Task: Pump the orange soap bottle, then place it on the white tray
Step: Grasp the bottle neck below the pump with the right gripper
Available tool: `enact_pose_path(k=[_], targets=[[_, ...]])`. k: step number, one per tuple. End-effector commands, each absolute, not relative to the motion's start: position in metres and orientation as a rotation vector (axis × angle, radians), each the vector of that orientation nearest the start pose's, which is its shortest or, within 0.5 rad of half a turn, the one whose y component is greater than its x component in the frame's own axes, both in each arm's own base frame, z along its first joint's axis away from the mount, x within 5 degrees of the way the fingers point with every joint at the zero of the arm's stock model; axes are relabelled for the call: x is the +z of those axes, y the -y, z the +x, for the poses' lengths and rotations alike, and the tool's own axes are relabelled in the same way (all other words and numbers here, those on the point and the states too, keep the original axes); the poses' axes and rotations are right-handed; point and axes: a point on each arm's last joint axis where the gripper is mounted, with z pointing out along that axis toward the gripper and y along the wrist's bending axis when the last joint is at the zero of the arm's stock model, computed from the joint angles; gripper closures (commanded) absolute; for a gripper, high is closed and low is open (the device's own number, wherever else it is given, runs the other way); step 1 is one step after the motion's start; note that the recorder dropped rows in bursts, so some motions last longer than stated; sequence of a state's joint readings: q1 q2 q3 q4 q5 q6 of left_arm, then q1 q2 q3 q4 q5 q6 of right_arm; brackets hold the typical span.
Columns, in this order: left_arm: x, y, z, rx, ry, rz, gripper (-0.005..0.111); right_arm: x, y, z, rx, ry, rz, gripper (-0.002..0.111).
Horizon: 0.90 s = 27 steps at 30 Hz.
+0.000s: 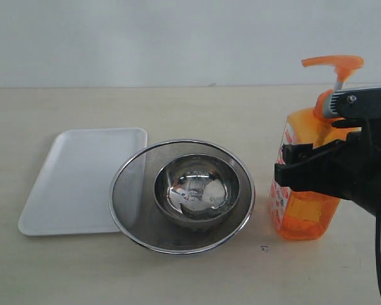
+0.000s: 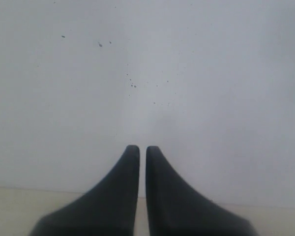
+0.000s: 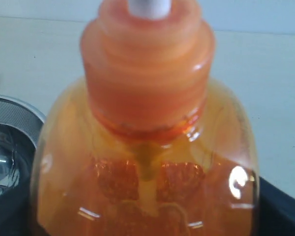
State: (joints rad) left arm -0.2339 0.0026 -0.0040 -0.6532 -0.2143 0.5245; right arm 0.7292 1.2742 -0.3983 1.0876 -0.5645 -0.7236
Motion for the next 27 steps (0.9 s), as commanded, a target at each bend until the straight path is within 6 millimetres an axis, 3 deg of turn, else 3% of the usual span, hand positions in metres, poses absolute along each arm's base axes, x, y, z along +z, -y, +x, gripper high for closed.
enact_pose_path(k=[1, 17, 27], targets=[[0.228, 0.001, 0.054, -0.221, -1.321, -0.038, 0.102, 0.207, -0.110, 0.191, 0.113, -1.968, -0.122, 0.036], [0.228, 0.001, 0.054, -0.221, -1.321, -0.038, 0.102, 0.234, -0.116, 0.203, 0.074, -1.779, -0.160, 0.037], [0.228, 0.001, 0.054, -0.221, -1.321, -0.038, 0.102, 0.239, -0.115, 0.204, 0.050, -1.729, -0.170, 0.037]])
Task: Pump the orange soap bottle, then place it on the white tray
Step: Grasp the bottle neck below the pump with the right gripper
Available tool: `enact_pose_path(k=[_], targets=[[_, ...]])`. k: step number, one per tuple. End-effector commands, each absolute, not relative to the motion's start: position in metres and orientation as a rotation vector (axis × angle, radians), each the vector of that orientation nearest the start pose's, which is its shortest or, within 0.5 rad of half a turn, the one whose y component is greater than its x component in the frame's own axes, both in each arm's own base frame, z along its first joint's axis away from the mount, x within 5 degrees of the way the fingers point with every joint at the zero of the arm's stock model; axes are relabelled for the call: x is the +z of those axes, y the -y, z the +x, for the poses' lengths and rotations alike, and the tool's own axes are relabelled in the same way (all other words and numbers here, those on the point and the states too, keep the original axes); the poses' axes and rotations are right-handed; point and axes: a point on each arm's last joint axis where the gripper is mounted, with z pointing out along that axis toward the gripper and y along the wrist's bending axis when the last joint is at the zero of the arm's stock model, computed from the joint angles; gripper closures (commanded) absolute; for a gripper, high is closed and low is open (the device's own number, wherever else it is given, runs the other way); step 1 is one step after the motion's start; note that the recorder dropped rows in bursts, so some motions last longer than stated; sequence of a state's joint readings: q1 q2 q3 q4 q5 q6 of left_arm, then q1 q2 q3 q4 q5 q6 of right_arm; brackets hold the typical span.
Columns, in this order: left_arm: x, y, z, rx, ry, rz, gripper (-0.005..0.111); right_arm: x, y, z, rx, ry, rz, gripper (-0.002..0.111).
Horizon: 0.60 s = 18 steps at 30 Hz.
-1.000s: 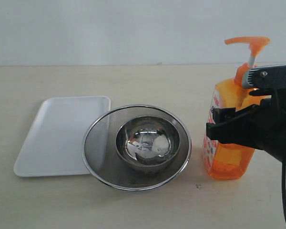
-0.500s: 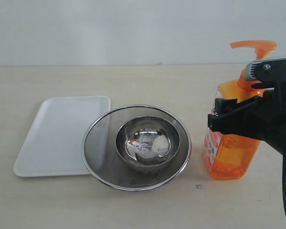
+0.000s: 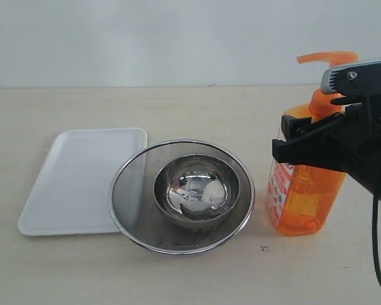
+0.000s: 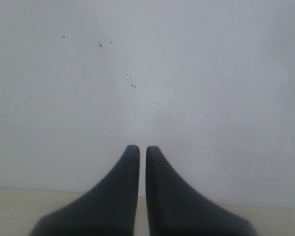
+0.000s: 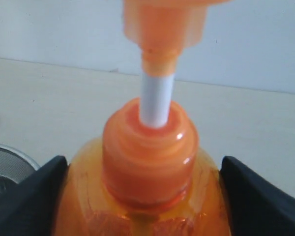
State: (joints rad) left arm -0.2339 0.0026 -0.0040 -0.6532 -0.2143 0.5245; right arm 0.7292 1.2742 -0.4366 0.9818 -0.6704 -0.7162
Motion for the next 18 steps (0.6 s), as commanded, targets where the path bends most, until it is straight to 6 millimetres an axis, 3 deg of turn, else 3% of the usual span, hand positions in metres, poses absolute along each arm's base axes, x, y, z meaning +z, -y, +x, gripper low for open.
enact_pose_path(k=[1, 14, 16, 18], targets=[[0.2280, 0.0010, 0.0541, -0.221, -1.321, -0.038, 0.102, 0.2397, -0.1143, 0.2045, 0.043, -1.718, -0.164, 0.037], [0.2280, 0.0010, 0.0541, -0.221, -1.321, -0.038, 0.102, 0.2438, -0.1147, 0.2050, 0.046, -1.673, -0.162, 0.038], [0.2280, 0.0010, 0.0541, -0.221, -1.321, -0.038, 0.102, 0.2433, -0.1150, 0.2049, 0.070, -1.680, -0.142, 0.051], [0.2280, 0.0010, 0.0541, -0.221, -1.321, -0.038, 0.102, 0.2418, -0.1161, 0.2045, 0.081, -1.696, -0.151, 0.079]])
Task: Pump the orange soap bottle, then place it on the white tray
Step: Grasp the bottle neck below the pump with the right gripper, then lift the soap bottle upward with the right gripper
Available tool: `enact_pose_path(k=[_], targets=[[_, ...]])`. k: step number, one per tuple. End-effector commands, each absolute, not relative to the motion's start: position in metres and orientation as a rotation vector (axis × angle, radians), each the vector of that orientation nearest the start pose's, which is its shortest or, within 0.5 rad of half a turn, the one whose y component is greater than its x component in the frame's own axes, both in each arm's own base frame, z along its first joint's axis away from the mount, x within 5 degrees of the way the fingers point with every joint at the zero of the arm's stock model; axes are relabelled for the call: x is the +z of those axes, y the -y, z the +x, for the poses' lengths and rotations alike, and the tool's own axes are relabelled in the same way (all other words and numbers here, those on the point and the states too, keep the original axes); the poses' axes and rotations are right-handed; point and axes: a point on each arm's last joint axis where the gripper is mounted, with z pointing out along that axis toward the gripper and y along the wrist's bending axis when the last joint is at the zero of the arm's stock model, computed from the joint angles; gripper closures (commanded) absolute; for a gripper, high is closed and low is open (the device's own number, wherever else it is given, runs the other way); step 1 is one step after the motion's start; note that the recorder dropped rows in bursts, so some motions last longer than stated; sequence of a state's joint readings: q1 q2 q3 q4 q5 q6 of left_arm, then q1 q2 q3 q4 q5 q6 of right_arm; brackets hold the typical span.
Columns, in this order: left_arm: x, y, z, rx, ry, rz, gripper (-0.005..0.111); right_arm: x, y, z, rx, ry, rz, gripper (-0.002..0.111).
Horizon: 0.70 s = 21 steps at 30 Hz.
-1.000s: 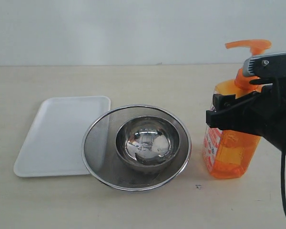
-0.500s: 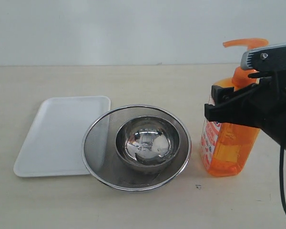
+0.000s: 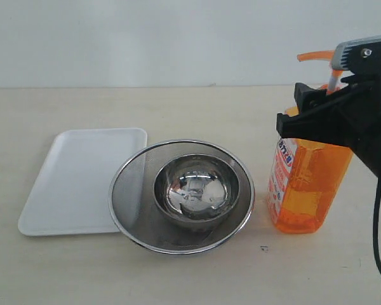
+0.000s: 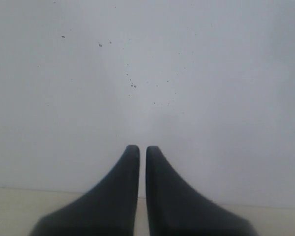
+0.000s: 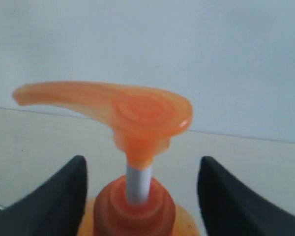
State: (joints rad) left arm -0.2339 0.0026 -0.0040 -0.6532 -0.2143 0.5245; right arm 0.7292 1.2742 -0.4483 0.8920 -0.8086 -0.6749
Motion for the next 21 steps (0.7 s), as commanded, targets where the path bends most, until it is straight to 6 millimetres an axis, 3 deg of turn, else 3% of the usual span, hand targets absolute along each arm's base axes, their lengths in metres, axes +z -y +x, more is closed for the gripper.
enact_pose_path(k=[1, 2, 3, 12, 21], targets=[[0.228, 0.001, 0.054, -0.221, -1.321, -0.038, 0.102, 0.241, -0.116, 0.204, 0.084, -1.700, -0.152, 0.093], [0.228, 0.001, 0.054, -0.221, -1.321, -0.038, 0.102, 0.241, -0.116, 0.204, 0.085, -1.702, -0.153, 0.106], [0.228, 0.001, 0.054, -0.221, -1.321, -0.038, 0.102, 0.241, -0.116, 0.204, 0.088, -1.702, -0.151, 0.108], [0.228, 0.001, 0.054, -0.221, -1.321, -0.038, 0.102, 0.249, -0.118, 0.206, 0.113, -1.636, -0.138, 0.107], [0.228, 0.001, 0.054, -0.221, -1.321, -0.038, 0.102, 0.270, -0.126, 0.213, 0.132, -1.576, -0.139, 0.107]])
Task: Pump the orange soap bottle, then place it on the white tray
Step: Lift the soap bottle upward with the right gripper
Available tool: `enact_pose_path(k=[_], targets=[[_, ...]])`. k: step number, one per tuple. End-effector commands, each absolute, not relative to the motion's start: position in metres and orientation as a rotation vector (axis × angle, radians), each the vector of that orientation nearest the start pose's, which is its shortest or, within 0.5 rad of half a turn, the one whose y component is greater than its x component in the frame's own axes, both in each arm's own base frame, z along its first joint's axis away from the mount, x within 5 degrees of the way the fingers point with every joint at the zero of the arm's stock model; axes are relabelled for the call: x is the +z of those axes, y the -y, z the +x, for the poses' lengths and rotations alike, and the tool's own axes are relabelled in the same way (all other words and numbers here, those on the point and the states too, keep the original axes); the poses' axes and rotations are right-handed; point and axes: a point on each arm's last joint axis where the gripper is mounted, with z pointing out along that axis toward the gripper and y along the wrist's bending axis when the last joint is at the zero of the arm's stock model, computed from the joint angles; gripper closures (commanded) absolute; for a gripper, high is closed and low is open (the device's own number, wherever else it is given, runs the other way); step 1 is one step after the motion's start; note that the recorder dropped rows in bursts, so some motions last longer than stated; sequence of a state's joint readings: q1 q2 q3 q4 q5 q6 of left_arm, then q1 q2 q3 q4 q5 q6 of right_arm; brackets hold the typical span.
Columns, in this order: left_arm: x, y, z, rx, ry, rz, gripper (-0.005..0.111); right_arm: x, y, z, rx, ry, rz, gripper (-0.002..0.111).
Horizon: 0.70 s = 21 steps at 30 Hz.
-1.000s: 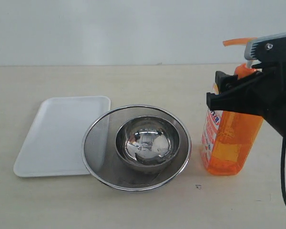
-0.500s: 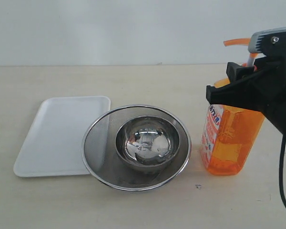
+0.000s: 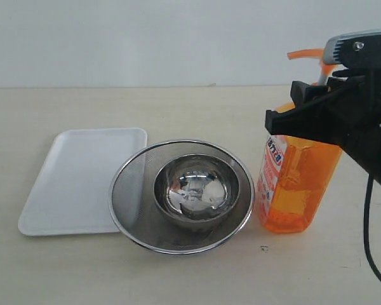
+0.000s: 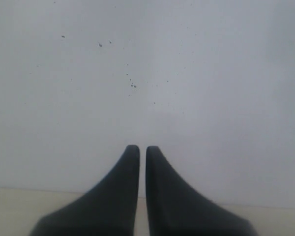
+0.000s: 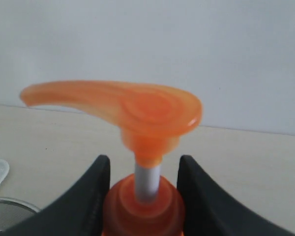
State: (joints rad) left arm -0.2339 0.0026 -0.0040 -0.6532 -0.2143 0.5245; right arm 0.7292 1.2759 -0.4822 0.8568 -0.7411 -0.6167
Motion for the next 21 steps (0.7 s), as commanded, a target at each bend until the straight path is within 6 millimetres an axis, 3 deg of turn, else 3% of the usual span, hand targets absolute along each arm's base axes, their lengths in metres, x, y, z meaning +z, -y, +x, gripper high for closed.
enact_pose_path(k=[1, 13, 21], targets=[[0.228, 0.001, 0.054, -0.221, -1.321, -0.038, 0.102, 0.272, -0.127, 0.214, 0.129, -1.574, -0.149, 0.107], [0.228, 0.001, 0.054, -0.221, -1.321, -0.038, 0.102, 0.294, -0.124, 0.208, 0.130, -1.518, -0.169, 0.107], [0.228, 0.001, 0.054, -0.221, -1.321, -0.038, 0.102, 0.285, -0.123, 0.208, 0.110, -1.614, -0.175, 0.107]])
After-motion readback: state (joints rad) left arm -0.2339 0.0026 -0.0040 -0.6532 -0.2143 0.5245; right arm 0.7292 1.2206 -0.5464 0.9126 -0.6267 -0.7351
